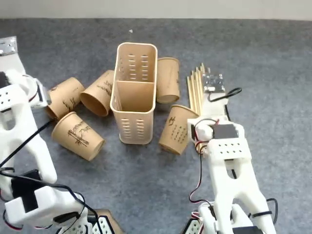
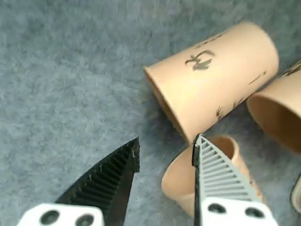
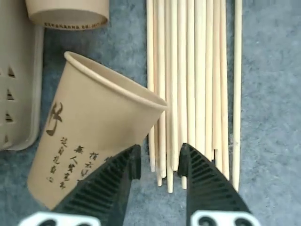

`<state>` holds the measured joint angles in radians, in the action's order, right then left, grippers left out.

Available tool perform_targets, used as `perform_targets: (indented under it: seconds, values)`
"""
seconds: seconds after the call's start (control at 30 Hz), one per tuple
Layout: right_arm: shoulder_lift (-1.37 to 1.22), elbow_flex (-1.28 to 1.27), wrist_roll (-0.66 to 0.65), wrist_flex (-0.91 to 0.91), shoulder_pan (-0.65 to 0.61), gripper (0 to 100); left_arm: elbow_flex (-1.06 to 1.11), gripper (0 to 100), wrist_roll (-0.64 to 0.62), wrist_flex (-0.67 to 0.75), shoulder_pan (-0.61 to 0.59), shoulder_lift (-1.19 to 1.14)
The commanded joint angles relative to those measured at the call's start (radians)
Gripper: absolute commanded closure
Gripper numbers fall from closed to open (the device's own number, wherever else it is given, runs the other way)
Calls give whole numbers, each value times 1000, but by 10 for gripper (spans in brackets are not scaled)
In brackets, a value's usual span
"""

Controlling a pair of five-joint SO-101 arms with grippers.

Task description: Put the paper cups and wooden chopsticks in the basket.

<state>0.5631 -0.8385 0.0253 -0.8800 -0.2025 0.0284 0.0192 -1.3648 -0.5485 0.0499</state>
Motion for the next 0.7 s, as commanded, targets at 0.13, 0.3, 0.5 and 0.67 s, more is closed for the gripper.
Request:
perform_targets:
  seconds: [0.13, 0.3, 0.5, 0.67]
  values:
    - [1, -31, 3, 61, -8, 856, -30, 793, -20, 46, 22, 2]
    - [1, -38, 3, 61, -10, 856, -33, 793, -21, 98, 36, -107]
    - [1, -39, 3, 62, -13, 856, -104, 793, -68, 137, 42, -278]
    - [1, -39, 3, 62, -13, 856, -183, 793, -69, 132, 70, -361]
